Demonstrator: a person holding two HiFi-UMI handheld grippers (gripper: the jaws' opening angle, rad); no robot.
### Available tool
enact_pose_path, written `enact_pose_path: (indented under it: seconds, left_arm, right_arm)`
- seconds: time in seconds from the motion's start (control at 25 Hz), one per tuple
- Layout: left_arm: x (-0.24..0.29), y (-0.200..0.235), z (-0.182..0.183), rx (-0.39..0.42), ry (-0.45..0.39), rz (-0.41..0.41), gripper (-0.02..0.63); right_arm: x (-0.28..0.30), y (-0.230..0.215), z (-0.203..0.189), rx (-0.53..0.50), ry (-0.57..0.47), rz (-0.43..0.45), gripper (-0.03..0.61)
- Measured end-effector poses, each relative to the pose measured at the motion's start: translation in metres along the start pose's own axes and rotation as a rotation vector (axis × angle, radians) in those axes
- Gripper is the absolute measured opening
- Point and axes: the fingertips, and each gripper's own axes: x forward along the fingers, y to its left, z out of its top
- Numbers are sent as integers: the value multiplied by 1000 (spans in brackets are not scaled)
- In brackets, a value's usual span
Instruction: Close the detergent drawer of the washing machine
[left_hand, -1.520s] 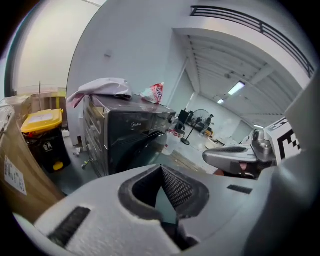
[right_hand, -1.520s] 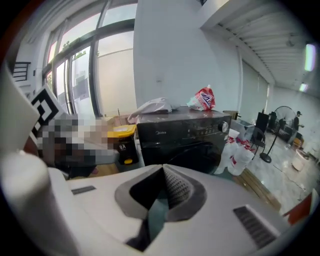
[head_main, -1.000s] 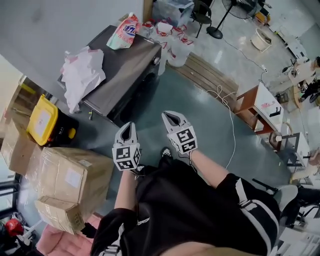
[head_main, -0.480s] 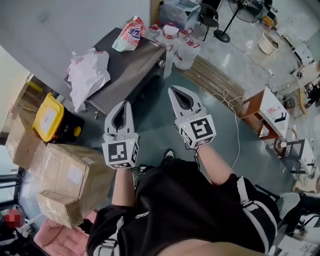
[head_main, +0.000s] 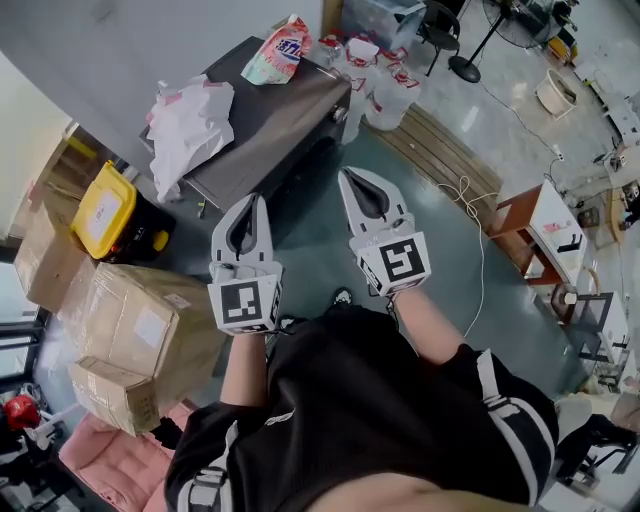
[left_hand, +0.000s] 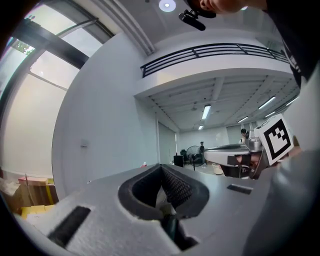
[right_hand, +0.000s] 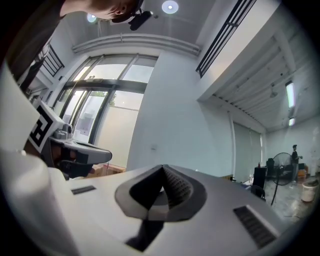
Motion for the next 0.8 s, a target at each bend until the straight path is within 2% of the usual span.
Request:
enact_pose_path:
  seconds: [0.36,0.8]
  left_arm:
    - [-2,5,-11,-49,12,26,6]
    - [-2,3,-19,-68,28,28,6]
  right_arm:
    - [2,2,2,-17,-12,5,5]
    - [-2,0,-8,-21,39,-9,5]
